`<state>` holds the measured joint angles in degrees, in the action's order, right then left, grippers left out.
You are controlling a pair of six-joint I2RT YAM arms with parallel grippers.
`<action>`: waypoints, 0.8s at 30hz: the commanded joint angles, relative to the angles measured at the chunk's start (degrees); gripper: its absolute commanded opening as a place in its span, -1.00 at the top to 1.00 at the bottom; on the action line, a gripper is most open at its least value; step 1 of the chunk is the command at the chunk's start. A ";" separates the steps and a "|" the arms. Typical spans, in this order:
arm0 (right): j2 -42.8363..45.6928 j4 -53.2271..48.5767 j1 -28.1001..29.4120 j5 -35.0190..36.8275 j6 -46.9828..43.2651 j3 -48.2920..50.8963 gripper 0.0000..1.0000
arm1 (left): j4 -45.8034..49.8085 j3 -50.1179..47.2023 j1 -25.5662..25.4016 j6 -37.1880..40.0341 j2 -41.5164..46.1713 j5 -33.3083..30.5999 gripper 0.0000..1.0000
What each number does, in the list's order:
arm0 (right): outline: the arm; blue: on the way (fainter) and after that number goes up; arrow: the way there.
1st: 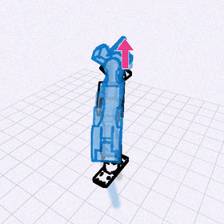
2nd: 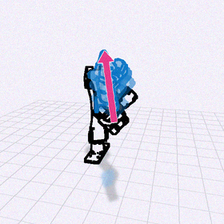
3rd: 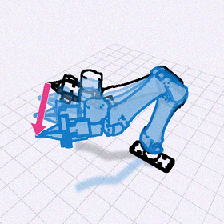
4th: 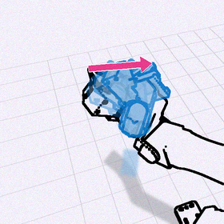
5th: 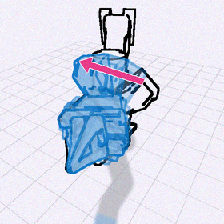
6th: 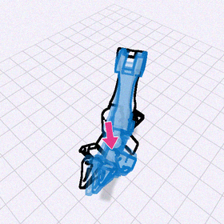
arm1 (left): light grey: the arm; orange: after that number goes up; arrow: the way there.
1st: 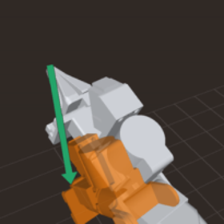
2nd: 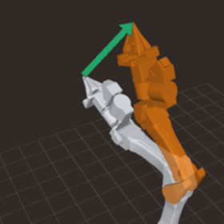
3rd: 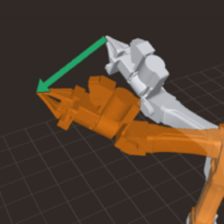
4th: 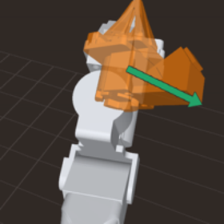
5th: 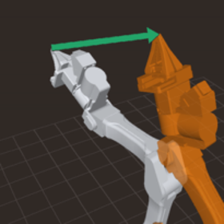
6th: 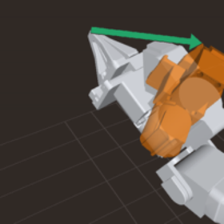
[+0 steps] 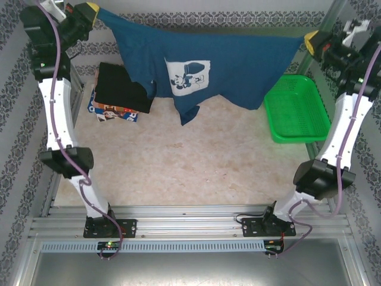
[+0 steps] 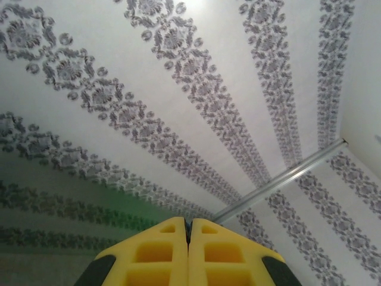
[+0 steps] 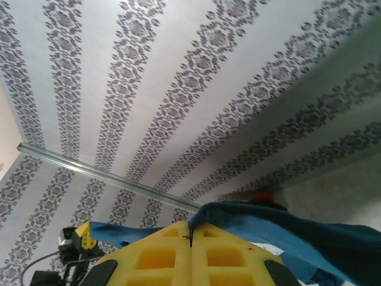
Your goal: Fold and stack the t-shirts
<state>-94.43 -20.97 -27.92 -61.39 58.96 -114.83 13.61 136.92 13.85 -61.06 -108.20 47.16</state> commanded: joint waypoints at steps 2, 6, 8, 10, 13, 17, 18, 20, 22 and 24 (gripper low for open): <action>9.11 -0.23 -0.45 -1.29 -7.63 13.05 1.00 | -9.87 -22.45 0.57 2.00 14.11 0.76 1.00; 16.91 -3.71 0.91 -1.31 -11.82 26.84 1.00 | -13.00 -44.12 0.57 1.76 26.37 1.47 1.00; 20.78 -8.13 2.24 0.43 -15.45 33.21 1.00 | -13.35 -53.80 0.57 1.53 32.31 1.76 1.00; 24.21 -11.52 3.00 1.76 -17.80 39.08 1.00 | -10.25 -61.08 0.80 3.75 37.78 1.71 1.00; 28.49 -15.19 2.91 4.50 -20.10 45.08 1.00 | -1.96 -67.88 0.83 8.29 44.36 -1.11 1.00; 26.43 -10.38 2.78 3.30 -16.14 42.64 1.00 | -5.04 -65.97 0.77 6.05 43.14 -1.74 1.00; 24.96 -9.42 2.92 2.98 -15.22 39.55 1.00 | -6.36 -62.97 0.67 5.64 41.36 -1.73 1.00; 22.42 -7.48 3.67 2.76 -13.52 32.83 1.00 | -9.23 -56.74 0.36 4.20 37.24 -1.63 1.00; 19.47 -3.47 4.91 2.59 -10.59 26.84 1.00 | -11.25 -49.73 -0.17 3.28 32.40 -1.68 1.00; 15.65 -0.55 5.73 2.80 -8.00 21.12 1.00 | -12.85 -41.67 -1.02 2.58 26.64 -2.11 1.00</action>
<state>-76.36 -29.58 -23.42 -58.33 46.85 -86.50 8.23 86.78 13.74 -57.43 -76.90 46.11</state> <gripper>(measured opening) 0.061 0.051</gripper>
